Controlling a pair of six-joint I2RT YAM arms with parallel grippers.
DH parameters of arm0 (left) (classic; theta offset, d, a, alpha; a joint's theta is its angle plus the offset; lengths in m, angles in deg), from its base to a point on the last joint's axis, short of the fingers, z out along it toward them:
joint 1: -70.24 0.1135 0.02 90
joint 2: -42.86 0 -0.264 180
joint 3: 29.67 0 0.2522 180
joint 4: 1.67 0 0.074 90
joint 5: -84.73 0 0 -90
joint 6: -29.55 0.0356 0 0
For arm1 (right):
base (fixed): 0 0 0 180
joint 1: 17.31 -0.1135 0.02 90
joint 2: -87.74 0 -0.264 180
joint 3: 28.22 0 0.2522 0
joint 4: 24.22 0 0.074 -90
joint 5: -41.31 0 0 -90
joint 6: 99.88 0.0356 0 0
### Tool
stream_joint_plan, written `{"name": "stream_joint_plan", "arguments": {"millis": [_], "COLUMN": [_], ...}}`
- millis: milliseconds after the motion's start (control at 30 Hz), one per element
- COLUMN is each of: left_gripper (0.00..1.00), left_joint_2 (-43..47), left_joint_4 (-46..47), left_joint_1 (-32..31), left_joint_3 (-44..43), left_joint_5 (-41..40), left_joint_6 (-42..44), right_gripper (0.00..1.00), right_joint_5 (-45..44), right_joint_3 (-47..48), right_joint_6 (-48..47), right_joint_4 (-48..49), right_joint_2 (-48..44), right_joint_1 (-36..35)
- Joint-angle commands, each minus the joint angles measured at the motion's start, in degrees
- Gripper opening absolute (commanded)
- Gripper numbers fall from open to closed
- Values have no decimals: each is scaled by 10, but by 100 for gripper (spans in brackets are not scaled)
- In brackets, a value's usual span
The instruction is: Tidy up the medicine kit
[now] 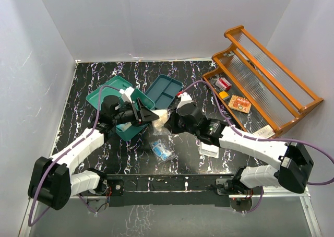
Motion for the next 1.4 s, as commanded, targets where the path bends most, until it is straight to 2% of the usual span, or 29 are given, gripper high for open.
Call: {"name": "stream_joint_plan", "arguments": {"millis": [0, 133, 200, 233, 267, 300, 367, 467, 667, 933, 1000, 1100, 1367], "left_gripper": [56, 48, 36, 26, 16, 10, 3, 1, 0, 4, 4, 5, 7], "left_joint_2": [-15, -9, -5, -3, -1, 2, 8, 21, 46, 52, 47, 42, -13], "left_joint_4": [14, -2, -16, -20, -19, -18, -25, -50, -165, -397, -428, -444, -413], "left_joint_1": [-13, -15, -15, -16, -16, -16, -16, -15, -15, -8, 4, 36, 134], "left_joint_3": [-15, -18, -22, -24, -24, -24, -31, -48, -108, -232, -246, -251, -206], "left_joint_5": [43, 46, 41, 38, 38, 36, 24, 6, -87, -362, -398, -401, -291], "left_joint_6": [-3, 12, 23, 28, 31, 34, 39, 53, 93, 121, 120, 117, 106], "right_gripper": [0, 0, 0, 1, 5, 9, 18, 30, 37, 41, 41, 41, 41], "right_joint_5": [33, 32, 27, 24, 21, 18, 6, -34, -130, -138, -137, -136, -132], "right_joint_3": [33, 40, 41, 40, 39, 37, 29, 17, 15, 17, 16, 14, 13], "right_joint_6": [-2, 0, 0, 0, 0, 0, 2, 9, 39, 39, 37, 35, 25], "right_joint_4": [46, 46, 45, 45, 43, 41, 37, 18, -44, -46, -46, -46, -42], "right_joint_2": [4, 11, 11, 12, 12, 11, 7, -3, -23, -40, -40, -40, -36], "right_joint_1": [1, 1, 1, 1, 1, 1, 1, 1, 3, 5, 5, 5, 8]}}
